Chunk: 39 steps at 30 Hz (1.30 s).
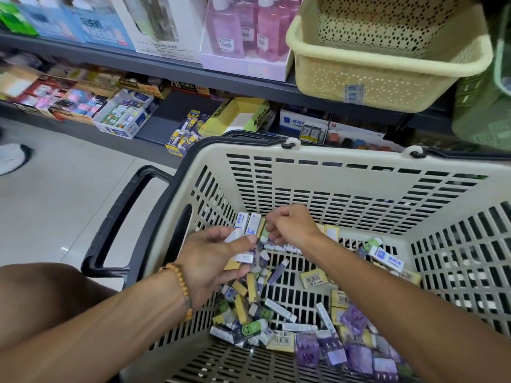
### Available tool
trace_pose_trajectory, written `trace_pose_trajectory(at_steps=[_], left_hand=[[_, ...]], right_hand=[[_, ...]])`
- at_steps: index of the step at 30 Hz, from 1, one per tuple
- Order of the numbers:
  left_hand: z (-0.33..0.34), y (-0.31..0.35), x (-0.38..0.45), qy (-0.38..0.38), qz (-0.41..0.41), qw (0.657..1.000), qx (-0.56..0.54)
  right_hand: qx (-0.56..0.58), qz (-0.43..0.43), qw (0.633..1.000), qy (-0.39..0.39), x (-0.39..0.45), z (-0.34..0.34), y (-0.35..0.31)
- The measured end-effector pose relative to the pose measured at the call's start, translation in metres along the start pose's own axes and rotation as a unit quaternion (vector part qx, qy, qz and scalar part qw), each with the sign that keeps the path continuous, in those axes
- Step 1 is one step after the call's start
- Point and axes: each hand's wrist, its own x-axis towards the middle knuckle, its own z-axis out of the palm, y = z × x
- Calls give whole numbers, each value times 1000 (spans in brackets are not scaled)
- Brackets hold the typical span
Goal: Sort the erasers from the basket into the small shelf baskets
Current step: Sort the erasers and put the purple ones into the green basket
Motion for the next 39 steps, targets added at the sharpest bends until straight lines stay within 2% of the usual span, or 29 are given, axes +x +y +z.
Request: trace_pose_trajectory(at_steps=[3, 7, 13, 18, 21, 24, 28, 31, 35, 39], left_hand=[[9, -1, 4, 34, 18, 999, -15], [18, 2, 7, 40, 40, 997, -43], [19, 0, 9, 22, 51, 997, -44], [21, 3, 8, -12, 8, 999, -41], [19, 5, 6, 2, -1, 1000, -30], [16, 7, 3, 23, 5, 1000, -14], [8, 10, 2, -24, -3, 1000, 3], [-2, 11, 5, -38, -13, 999, 25], [-7, 11, 5, -46, -9, 998, 48], [-3, 9, 7, -41, 6, 997, 67]], right_hand=[[14, -22, 997, -72, -22, -15, -9], [16, -32, 983, -179, -48, -22, -18], [50, -26, 973, -225, -56, -17, -17], [35, -58, 976, -208, -53, -18, -9], [34, -18, 981, -190, -46, -34, -3], [26, 20, 992, -121, -35, -48, 6], [-43, 20, 998, -34, -13, -44, 14], [-39, 34, 998, -37, 2, -27, 13], [25, 59, 997, -36, 10, -5, 9], [-4, 24, 1000, 0, -1, -9, 3]])
